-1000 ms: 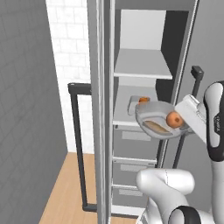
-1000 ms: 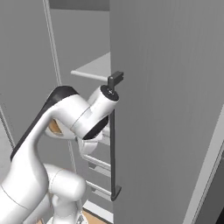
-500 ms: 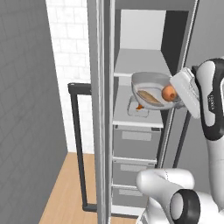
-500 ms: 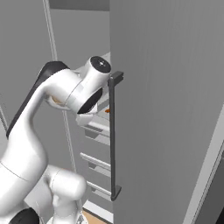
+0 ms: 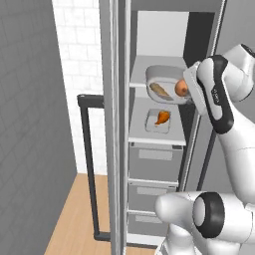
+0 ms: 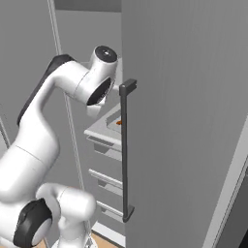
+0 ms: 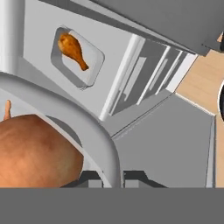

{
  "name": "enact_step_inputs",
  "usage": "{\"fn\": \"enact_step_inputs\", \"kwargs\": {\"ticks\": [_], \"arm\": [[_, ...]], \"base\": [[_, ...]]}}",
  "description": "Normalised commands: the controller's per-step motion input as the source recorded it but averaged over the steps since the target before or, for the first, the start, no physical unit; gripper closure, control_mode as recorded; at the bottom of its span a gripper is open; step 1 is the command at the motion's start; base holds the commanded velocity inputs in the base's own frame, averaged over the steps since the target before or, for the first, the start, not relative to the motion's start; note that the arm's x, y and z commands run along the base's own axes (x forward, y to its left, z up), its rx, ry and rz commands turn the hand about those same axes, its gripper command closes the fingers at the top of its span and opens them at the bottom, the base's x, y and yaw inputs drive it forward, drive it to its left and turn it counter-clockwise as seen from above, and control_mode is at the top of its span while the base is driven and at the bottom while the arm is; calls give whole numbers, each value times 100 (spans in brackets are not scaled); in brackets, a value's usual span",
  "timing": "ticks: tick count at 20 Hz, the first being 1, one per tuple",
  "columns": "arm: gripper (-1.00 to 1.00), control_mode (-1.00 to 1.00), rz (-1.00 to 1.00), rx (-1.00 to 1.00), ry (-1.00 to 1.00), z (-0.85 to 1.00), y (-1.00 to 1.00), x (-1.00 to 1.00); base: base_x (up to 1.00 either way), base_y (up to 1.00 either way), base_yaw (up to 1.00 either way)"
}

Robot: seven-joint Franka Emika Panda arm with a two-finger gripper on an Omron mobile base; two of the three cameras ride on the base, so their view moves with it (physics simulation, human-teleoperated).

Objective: Take the meat container that has the chicken drumstick and place it on the second highest rack of the freezer. Then take the vegetable container that has the onion and sweet potato and place it on the highest rack of the freezer.

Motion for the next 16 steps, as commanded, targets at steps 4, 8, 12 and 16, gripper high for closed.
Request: {"fn": "enact_step_inputs", "kwargs": {"ticks": [4,8,12,16], "arm": [[100,-100,-6,0,0,42,-1,80],[100,-100,-7,0,1,8,0,78],[100,-100,-12,0,4,0,-1,81],[100,-100,-12,0,8,0,-2,87]], "base": [[0,0,0],[0,0,0],[0,0,0],[0,0,0]]}}
